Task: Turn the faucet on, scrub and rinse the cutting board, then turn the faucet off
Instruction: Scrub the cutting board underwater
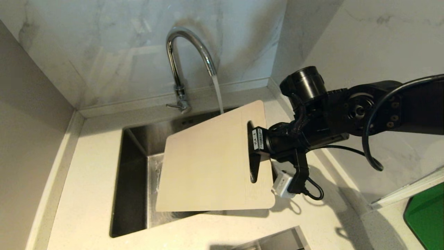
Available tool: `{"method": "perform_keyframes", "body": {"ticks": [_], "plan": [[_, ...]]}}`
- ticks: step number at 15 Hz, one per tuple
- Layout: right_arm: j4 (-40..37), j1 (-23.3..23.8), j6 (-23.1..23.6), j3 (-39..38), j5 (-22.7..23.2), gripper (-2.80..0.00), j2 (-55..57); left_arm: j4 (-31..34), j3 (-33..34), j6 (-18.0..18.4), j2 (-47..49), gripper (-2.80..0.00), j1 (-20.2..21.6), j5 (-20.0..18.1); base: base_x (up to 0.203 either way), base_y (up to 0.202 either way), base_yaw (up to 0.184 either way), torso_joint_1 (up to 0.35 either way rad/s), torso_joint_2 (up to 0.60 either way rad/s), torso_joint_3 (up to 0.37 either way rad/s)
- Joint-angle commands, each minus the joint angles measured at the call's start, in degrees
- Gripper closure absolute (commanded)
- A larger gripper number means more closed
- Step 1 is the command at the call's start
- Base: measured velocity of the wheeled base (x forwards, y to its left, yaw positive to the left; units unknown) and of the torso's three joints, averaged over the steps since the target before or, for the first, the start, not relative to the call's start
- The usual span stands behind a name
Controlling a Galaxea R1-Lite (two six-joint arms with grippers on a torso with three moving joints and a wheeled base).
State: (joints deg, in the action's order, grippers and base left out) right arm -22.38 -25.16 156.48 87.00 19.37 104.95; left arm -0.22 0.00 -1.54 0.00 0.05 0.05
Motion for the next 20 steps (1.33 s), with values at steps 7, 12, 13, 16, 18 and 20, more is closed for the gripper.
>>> {"method": "perform_keyframes", "body": {"ticks": [7,12,13,16,18,20], "plan": [[-0.20,5.20,1.66,5.81,0.92,0.00,6.86,-0.04,0.18,-0.05,0.09,0.00,0.04,0.04,0.000,0.000,0.000,0.000,0.00,0.000],[-0.45,7.38,1.66,9.65,1.43,0.00,9.62,-0.04,0.18,-0.13,0.09,0.00,0.07,0.04,0.000,0.000,0.000,0.000,0.00,0.000],[-0.31,7.46,1.66,10.20,1.64,0.00,10.11,-0.04,0.18,-0.13,0.09,0.00,0.04,0.04,0.000,0.000,0.000,0.000,0.00,0.000],[-0.46,7.91,1.66,13.20,1.78,0.00,11.90,-0.04,0.18,-0.13,0.09,0.00,0.04,0.04,0.000,0.000,0.000,0.000,0.00,0.000],[-0.55,7.85,1.66,14.94,2.46,0.00,13.64,-0.04,0.18,-0.13,0.09,0.00,0.04,0.04,0.000,0.000,0.000,0.000,0.00,0.000],[-0.66,7.84,1.66,17.85,3.55,0.00,15.57,-0.04,0.18,-0.13,0.09,0.00,0.07,0.04,0.000,0.000,0.000,0.000,0.00,0.000]]}}
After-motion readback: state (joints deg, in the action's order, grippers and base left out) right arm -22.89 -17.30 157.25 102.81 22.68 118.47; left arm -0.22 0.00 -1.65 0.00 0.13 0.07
